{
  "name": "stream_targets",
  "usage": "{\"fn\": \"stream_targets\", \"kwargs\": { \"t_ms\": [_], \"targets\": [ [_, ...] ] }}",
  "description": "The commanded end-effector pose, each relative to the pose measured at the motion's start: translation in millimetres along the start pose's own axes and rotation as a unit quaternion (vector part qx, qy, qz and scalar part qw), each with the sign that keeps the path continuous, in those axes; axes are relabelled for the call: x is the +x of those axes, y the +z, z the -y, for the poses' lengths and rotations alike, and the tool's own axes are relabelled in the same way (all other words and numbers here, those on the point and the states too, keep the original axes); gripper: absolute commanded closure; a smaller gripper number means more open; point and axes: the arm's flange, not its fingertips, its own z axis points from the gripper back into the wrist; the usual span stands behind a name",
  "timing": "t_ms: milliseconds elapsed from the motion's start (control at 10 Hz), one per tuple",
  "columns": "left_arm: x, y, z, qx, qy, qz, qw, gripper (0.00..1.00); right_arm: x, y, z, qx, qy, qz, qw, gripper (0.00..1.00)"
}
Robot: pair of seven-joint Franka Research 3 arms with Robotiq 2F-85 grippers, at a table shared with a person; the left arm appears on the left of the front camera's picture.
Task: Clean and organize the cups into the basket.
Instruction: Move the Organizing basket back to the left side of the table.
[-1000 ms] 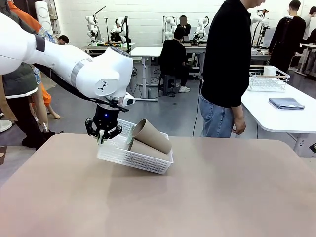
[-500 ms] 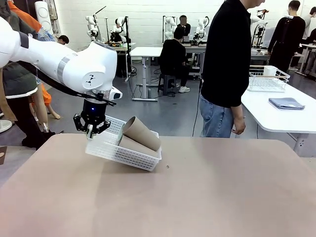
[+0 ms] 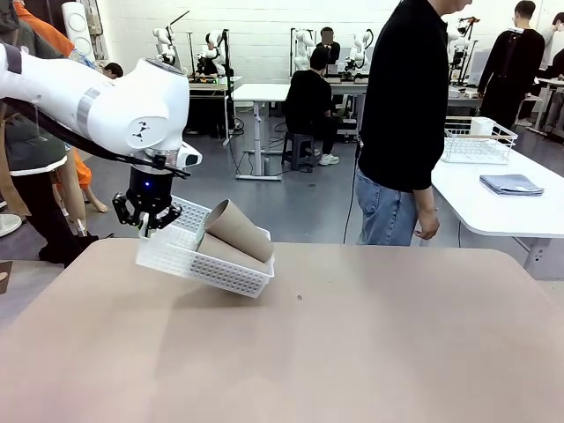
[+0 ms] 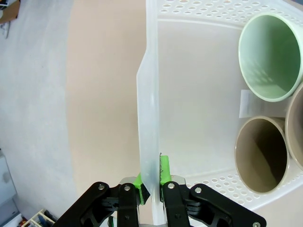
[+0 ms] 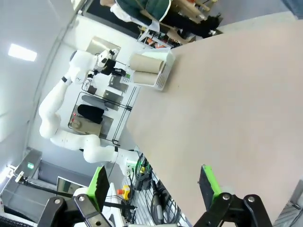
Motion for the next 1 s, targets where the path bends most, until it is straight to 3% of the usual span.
{"fn": "stream_targets", "kwargs": {
  "t_ms": [0,400,800,900],
  "targets": [
    [-5.8,4.3,-25.1,-0.003,0.024,0.021,0.999,0.94,5.5,-6.4,-0.5,0.003,0.006,-0.007,1.0,0.0],
    [-13.4,-20.4,-72.9,0.035,0.022,-0.01,0.999,0.94,5.5,-6.4,-0.5,0.003,0.006,-0.007,1.0,0.0],
    [1.6,-46.2,-101.8,0.051,0.005,-0.061,0.997,0.94,5.5,-6.4,-0.5,0.003,0.006,-0.007,1.0,0.0],
    [-9.5,-45.9,-83.5,0.043,0.022,-0.046,0.998,0.94,5.5,-6.4,-0.5,0.003,0.006,-0.007,1.0,0.0]
  ]
}}
